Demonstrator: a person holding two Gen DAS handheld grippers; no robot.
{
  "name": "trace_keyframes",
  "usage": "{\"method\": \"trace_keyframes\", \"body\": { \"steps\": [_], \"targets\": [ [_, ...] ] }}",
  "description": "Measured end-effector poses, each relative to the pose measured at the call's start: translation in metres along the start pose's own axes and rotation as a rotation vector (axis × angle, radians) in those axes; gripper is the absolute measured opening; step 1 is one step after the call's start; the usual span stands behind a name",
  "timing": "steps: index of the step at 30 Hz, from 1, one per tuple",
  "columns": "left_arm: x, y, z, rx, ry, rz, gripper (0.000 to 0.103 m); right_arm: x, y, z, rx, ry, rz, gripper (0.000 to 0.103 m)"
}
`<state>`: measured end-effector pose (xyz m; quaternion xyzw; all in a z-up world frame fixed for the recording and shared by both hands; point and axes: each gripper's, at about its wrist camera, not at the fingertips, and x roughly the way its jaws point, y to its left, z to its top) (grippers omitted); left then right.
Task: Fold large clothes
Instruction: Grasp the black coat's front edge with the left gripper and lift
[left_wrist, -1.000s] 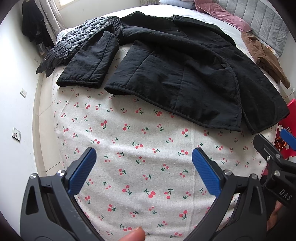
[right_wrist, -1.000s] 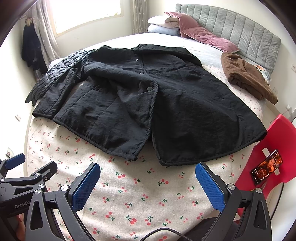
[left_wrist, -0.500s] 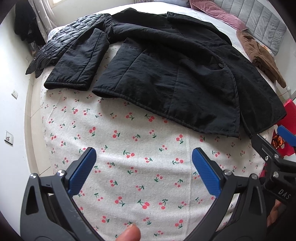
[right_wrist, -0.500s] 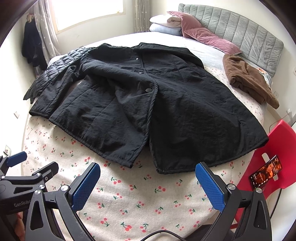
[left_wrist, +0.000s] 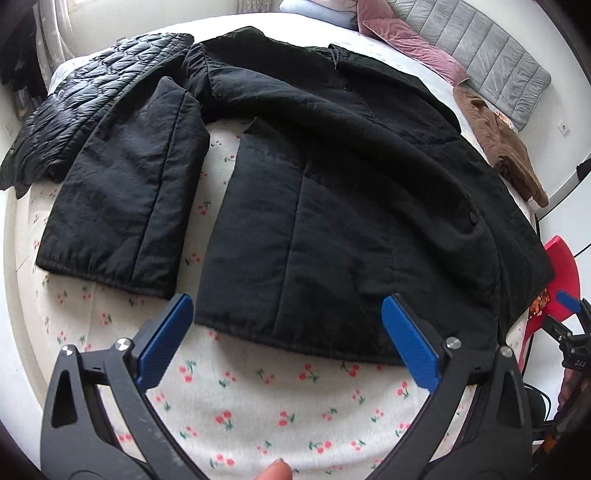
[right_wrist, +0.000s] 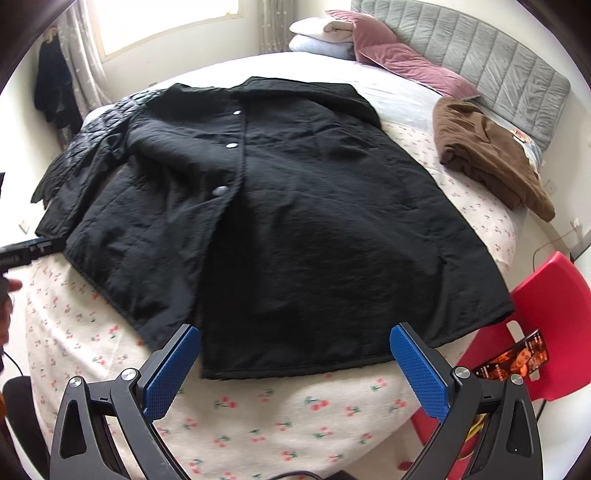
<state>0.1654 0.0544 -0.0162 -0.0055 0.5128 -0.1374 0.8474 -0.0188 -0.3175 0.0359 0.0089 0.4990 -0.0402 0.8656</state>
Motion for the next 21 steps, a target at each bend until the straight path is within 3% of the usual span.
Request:
{"method": "trace_keyframes", "body": {
  "steps": [3,7,9,10,11,12,17,21],
  "targets": [
    [0.029,0.013,0.018,0.005,0.026,-0.007,0.096,0.007,-0.022,0.002,0.030,0.018,-0.007,0.103],
    [0.066,0.030,0.024,-0.072,0.118,-0.083,0.070,0.016,-0.042,0.001,0.063,0.041,-0.010,0.103],
    [0.068,0.032,0.021,-0.117,0.116,-0.105,0.064,0.020,-0.050,0.000,0.077,0.049,-0.012,0.103],
    [0.064,0.029,0.018,-0.123,0.113,-0.123,0.044,0.021,-0.053,-0.001,0.083,0.053,-0.014,0.103],
    [0.057,0.028,0.015,-0.145,0.107,-0.161,0.018,0.023,-0.057,-0.002,0.092,0.057,-0.015,0.103],
    [0.049,0.027,0.013,-0.173,0.096,-0.194,0.011,0.024,-0.060,-0.002,0.100,0.060,-0.015,0.103],
    [-0.026,0.021,-0.011,-0.224,-0.017,-0.211,0.006,0.023,-0.068,-0.003,0.123,0.058,-0.006,0.103],
    [-0.091,0.033,-0.054,-0.273,-0.096,-0.268,0.006,0.015,-0.073,-0.004,0.102,0.040,0.003,0.103]
  ]
}}
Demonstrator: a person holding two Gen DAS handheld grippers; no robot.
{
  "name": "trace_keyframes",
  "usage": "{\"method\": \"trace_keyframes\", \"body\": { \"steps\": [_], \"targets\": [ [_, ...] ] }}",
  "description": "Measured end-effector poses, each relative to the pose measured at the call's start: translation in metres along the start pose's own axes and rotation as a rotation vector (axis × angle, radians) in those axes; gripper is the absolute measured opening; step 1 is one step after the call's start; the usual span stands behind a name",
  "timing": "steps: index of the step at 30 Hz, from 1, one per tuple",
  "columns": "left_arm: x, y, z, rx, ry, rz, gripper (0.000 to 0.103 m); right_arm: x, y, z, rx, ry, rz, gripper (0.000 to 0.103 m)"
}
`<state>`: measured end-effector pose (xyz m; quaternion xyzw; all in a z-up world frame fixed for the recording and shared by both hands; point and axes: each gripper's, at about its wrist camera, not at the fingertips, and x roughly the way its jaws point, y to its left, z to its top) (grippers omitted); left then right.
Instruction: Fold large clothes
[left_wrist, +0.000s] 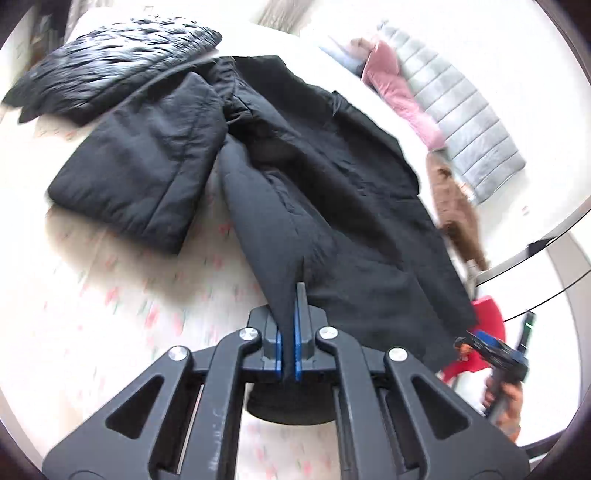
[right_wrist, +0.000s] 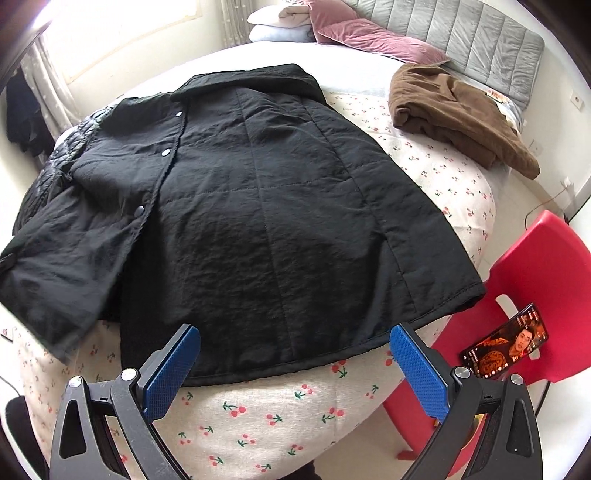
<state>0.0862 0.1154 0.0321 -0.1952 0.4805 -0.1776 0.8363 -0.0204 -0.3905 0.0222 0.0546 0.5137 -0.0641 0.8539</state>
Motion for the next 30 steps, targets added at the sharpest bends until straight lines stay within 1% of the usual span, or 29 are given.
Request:
{"method": "trace_keyframes", "body": {
  "steps": [1,3,4,6,7,8,9,10,11,12,13,14,17,18,19,20,21,22,23,24,25,26,27,29,30],
  "targets": [
    [-0.012,0.002,-0.011,-0.001,-0.002,-0.004,0.006,-0.002,-0.003,0.000,-0.003,-0.006,0.004,0.103],
    [-0.022,0.000,-0.036,0.026,0.006,0.048,0.006,-0.003,-0.012,0.002,0.002,-0.015,0.019,0.103],
    [-0.020,0.001,-0.047,0.057,0.034,0.088,0.006,-0.003,-0.019,0.004,0.008,-0.019,0.033,0.103],
    [-0.011,0.008,-0.065,0.104,0.125,0.147,0.008,-0.002,-0.033,0.008,0.020,-0.031,0.059,0.103],
    [-0.008,0.011,-0.071,0.109,0.147,0.181,0.012,0.000,-0.042,0.011,0.030,-0.035,0.063,0.103],
    [-0.004,0.014,-0.068,0.120,0.160,0.212,0.018,0.002,-0.053,0.014,0.043,-0.039,0.062,0.103],
    [-0.005,0.015,-0.067,0.142,0.150,0.239,0.022,0.004,-0.062,0.017,0.050,-0.043,0.060,0.103],
    [-0.010,0.014,-0.064,0.156,0.111,0.243,0.032,0.006,-0.071,0.020,0.057,-0.047,0.060,0.103],
    [-0.014,0.016,-0.061,0.167,0.077,0.235,0.049,0.010,-0.084,0.024,0.066,-0.049,0.060,0.103],
    [-0.017,0.016,-0.056,0.180,0.044,0.218,0.057,0.015,-0.094,0.027,0.077,-0.046,0.064,0.103],
    [-0.017,0.018,-0.051,0.182,0.031,0.199,0.065,0.020,-0.105,0.031,0.094,-0.040,0.075,0.103],
    [-0.013,0.023,-0.046,0.178,0.038,0.178,0.065,0.026,-0.115,0.034,0.115,-0.031,0.091,0.103],
    [0.012,0.037,-0.035,0.108,0.125,0.097,0.065,0.056,-0.150,0.044,0.209,0.011,0.186,0.102],
    [0.023,0.041,-0.034,0.075,0.160,0.077,0.065,0.065,-0.155,0.043,0.235,0.026,0.218,0.100],
    [0.034,0.048,-0.036,0.046,0.192,0.066,0.063,0.074,-0.159,0.042,0.260,0.047,0.255,0.091],
    [0.044,0.051,-0.039,0.007,0.235,0.031,0.054,0.087,-0.159,0.039,0.287,0.088,0.310,0.067],
    [0.050,0.050,-0.044,-0.020,0.258,-0.008,0.050,0.091,-0.155,0.035,0.297,0.110,0.347,0.054],
    [0.051,0.045,-0.053,-0.033,0.272,-0.037,0.048,0.094,-0.146,0.030,0.295,0.122,0.396,0.039],
    [0.050,0.041,-0.059,-0.030,0.295,-0.071,0.037,0.092,-0.137,0.028,0.274,0.116,0.419,0.031],
    [0.050,0.034,-0.060,-0.022,0.317,-0.096,0.027,0.083,-0.124,0.026,0.237,0.103,0.462,0.022],
    [0.047,0.033,-0.061,-0.019,0.317,-0.095,0.013,0.075,-0.117,0.026,0.225,0.093,0.498,0.014],
    [0.038,0.028,-0.057,-0.023,0.301,-0.090,0.011,0.060,-0.109,0.027,0.215,0.073,0.542,0.012],
    [0.029,0.028,-0.052,-0.037,0.275,-0.102,0.010,0.043,-0.104,0.029,0.205,0.047,0.566,0.011],
    [-0.007,0.027,-0.036,-0.081,0.170,-0.167,0.010,-0.002,-0.096,0.034,0.181,-0.032,0.608,0.008],
    [-0.030,0.027,-0.027,-0.087,0.104,-0.177,0.010,-0.020,-0.095,0.035,0.170,-0.063,0.619,0.008]
  ]
}}
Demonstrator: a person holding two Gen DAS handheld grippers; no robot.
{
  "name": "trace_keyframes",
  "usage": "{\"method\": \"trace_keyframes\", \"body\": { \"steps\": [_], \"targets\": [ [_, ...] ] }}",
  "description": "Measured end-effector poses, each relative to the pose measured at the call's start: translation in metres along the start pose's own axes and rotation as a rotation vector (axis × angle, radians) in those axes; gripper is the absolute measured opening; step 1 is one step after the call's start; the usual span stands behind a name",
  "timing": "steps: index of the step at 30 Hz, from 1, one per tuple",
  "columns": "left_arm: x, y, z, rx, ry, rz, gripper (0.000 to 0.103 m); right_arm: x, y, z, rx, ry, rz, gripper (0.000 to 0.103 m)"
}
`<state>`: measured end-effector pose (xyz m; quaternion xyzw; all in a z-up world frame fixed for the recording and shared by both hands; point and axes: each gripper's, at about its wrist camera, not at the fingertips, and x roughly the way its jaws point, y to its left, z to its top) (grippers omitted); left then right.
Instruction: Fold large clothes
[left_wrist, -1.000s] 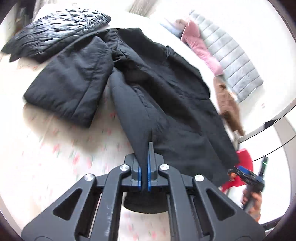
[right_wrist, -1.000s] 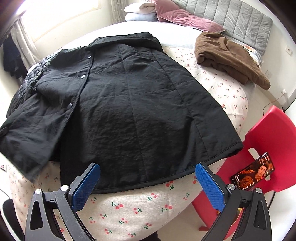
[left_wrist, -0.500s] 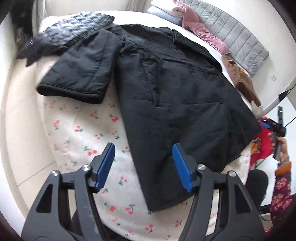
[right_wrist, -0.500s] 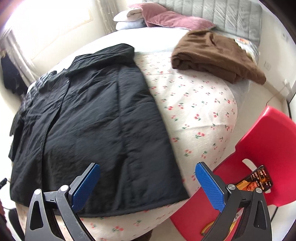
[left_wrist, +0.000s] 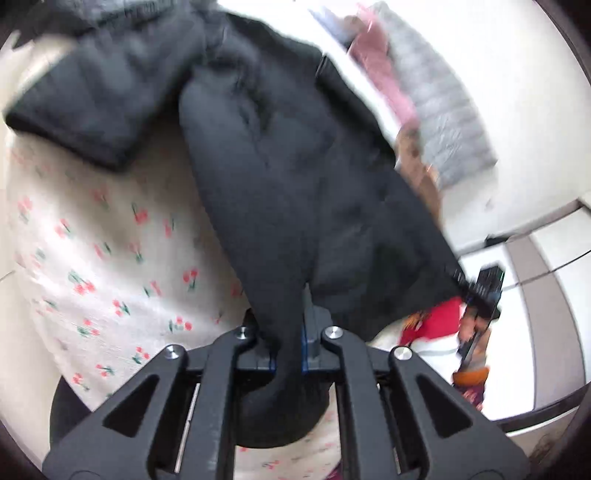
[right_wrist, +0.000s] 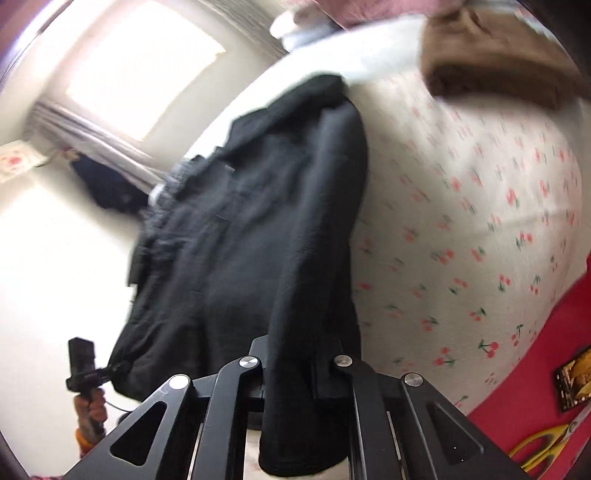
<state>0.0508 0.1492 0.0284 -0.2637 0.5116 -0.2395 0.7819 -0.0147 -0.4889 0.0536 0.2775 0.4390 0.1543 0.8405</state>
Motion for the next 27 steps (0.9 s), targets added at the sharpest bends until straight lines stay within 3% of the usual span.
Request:
{"method": "trace_keyframes", "body": {
  "steps": [2,4,6,7,9,11,12,14,15,17,19,23,25,27],
  "targets": [
    [-0.035,-0.006,0.005,0.029,-0.076,0.056,0.010,-0.029,0.023,0.002,-0.030,-0.036,0.000,0.007],
    [-0.047,-0.004,0.003,0.039,-0.077,0.156,0.011,-0.044,0.033,-0.002,-0.060,-0.033,-0.073,0.007],
    [-0.039,0.002,-0.008,0.077,-0.026,0.308,0.024,-0.037,0.028,-0.008,-0.077,0.027,-0.200,0.010],
    [-0.026,0.000,-0.016,0.117,0.019,0.412,0.040,-0.022,0.021,-0.016,-0.093,0.095,-0.298,0.017],
    [-0.011,0.000,-0.036,0.219,0.049,0.651,0.041,0.005,0.006,-0.034,-0.095,0.191,-0.463,0.026],
    [-0.007,-0.007,-0.053,0.323,0.043,0.733,0.046,0.012,-0.002,-0.042,-0.095,0.222,-0.529,0.028],
    [-0.007,-0.017,-0.063,0.377,0.031,0.718,0.050,0.011,-0.002,-0.046,-0.090,0.215,-0.535,0.031],
    [-0.009,-0.035,-0.075,0.465,0.022,0.652,0.071,0.005,0.013,-0.048,-0.119,0.191,-0.510,0.047],
    [-0.007,-0.052,-0.085,0.539,0.018,0.608,0.073,0.007,0.025,-0.051,-0.143,0.181,-0.497,0.050],
    [0.002,-0.074,-0.103,0.673,0.016,0.535,0.074,0.006,0.062,-0.060,-0.235,0.165,-0.457,0.059],
    [0.012,-0.090,-0.114,0.768,0.040,0.455,0.074,0.017,0.092,-0.066,-0.313,0.177,-0.419,0.061],
    [0.064,-0.116,-0.137,0.883,0.182,0.291,0.074,0.051,0.152,-0.096,-0.441,0.255,-0.315,0.062],
    [0.095,-0.122,-0.146,0.915,0.249,0.266,0.074,0.064,0.168,-0.109,-0.488,0.289,-0.281,0.062],
    [0.121,-0.126,-0.151,0.947,0.280,0.293,0.072,0.076,0.178,-0.123,-0.530,0.321,-0.241,0.062]
  ]
}}
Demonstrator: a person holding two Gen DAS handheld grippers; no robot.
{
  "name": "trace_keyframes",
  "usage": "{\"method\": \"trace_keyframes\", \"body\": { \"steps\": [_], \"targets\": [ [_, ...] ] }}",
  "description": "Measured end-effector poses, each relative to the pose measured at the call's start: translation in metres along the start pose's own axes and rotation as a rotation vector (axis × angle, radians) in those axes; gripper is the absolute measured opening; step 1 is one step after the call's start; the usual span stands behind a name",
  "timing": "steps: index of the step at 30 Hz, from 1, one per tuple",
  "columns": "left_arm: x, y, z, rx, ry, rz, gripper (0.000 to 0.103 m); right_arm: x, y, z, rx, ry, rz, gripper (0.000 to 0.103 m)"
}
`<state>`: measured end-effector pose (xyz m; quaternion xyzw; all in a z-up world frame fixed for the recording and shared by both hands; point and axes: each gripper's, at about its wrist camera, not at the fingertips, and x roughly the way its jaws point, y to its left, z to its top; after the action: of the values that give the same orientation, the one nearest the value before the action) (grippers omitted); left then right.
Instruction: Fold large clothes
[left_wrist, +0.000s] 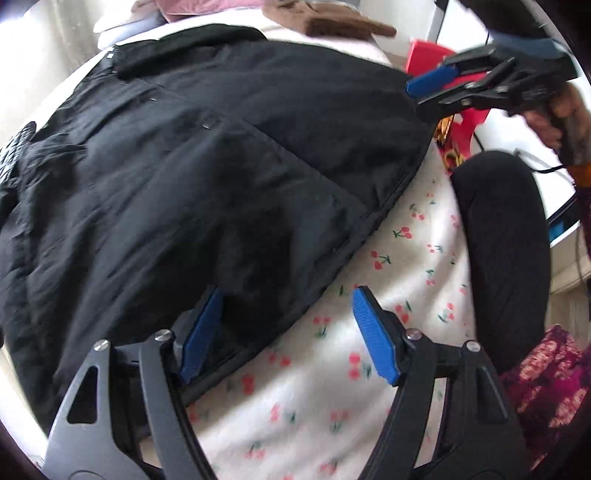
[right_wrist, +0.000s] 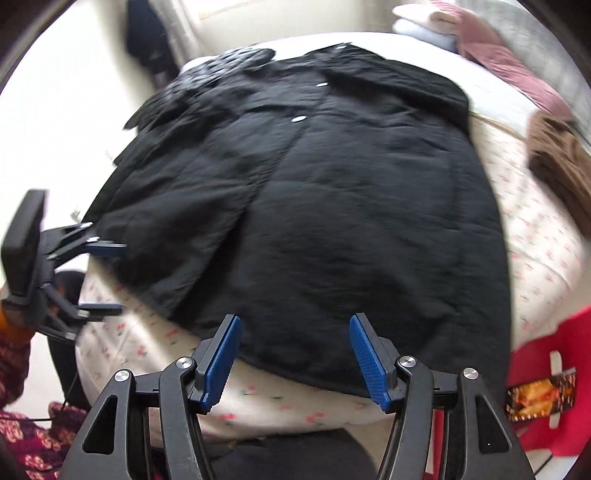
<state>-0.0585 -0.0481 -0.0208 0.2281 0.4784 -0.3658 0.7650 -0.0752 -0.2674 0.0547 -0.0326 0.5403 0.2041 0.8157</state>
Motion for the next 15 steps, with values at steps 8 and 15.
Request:
{"method": "trace_keyframes", "body": {
  "steps": [8,15],
  "targets": [
    [-0.019,0.027,0.039,-0.114,-0.113,-0.011,0.004,0.014,0.046,-0.014,-0.118,0.017,0.135,0.062],
    [-0.059,0.082,0.051,-0.315,-0.219,-0.080,0.004,0.038,0.100,-0.011,-0.250,0.013,0.214,0.061]
  ]
}}
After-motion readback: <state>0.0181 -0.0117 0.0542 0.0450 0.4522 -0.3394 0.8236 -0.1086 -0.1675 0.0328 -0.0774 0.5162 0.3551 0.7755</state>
